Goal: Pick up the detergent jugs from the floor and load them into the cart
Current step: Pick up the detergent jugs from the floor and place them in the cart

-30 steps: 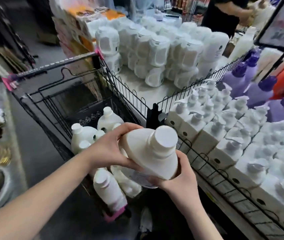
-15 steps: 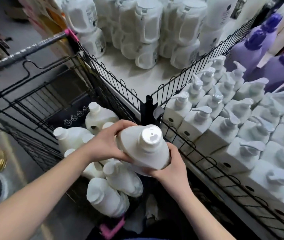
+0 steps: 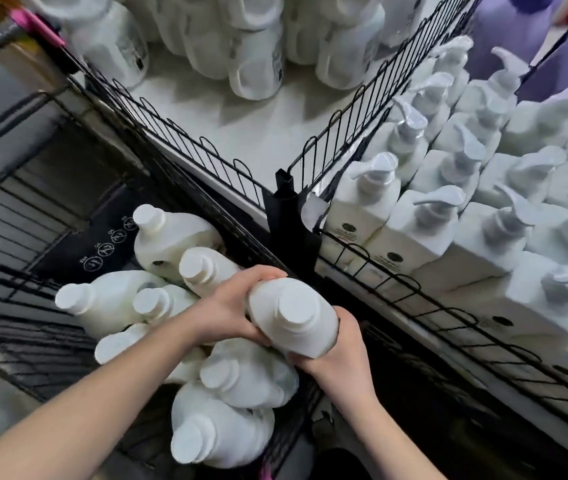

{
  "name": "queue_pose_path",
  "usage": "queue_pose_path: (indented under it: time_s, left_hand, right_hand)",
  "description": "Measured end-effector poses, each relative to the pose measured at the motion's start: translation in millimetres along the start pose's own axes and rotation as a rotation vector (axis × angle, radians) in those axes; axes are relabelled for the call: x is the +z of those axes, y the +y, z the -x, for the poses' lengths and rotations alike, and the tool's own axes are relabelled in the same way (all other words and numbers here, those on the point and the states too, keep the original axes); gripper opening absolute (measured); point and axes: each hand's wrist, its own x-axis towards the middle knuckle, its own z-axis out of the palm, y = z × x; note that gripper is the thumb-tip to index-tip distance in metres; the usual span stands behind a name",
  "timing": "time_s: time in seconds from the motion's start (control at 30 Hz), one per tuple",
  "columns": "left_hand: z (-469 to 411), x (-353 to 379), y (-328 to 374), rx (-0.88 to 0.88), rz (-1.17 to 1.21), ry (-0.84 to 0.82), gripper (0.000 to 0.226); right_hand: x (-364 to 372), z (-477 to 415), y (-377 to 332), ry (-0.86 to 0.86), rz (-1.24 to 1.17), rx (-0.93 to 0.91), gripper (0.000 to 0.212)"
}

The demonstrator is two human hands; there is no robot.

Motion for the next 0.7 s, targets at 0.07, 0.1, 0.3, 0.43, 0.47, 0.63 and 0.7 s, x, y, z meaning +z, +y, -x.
queue_pose_path:
  time_s: [0.07,0.1,0.3,0.43,0.47,0.63,0.7]
  left_hand:
    - [-7.4,6.2,-15.7,0.013,-0.024,-0.027,0.099]
    - [-9.8,8.1,-24.0,0.016,-0.041,-0.036,0.1]
    - [-18.3,10.2,-62.4,0.061,-0.125,-0.071,0.099]
    - [-29.3,21.3,-82.7,0.102,-0.201,-0.115,0.098]
    - [-31.7,23.6,-88.0,0.106,-0.215,-0.116,0.097]
    - [-32.6,31.1,-108.0,0.095,-0.233,-0.118,0.096]
    - [-32.9,30.6,-109.9,0.103,-0.237,-0.125,0.096]
  right_hand:
    - [7.7,-6.3,7.2,0.014,0.046,-0.013,0.069]
    - [11.5,-9.3,10.9,0.031,0.09,-0.032,0.066]
    - [40.0,-17.2,27.6,0.138,0.417,-0.116,0.052]
    - [58.9,-20.0,52.2,0.171,0.502,-0.099,0.057]
    - [62.0,-20.0,57.0,0.174,0.519,-0.098,0.061]
    - [67.5,-18.8,67.8,0.171,0.615,-0.122,0.07]
    - [68.0,-18.0,69.4,0.158,0.629,-0.119,0.074]
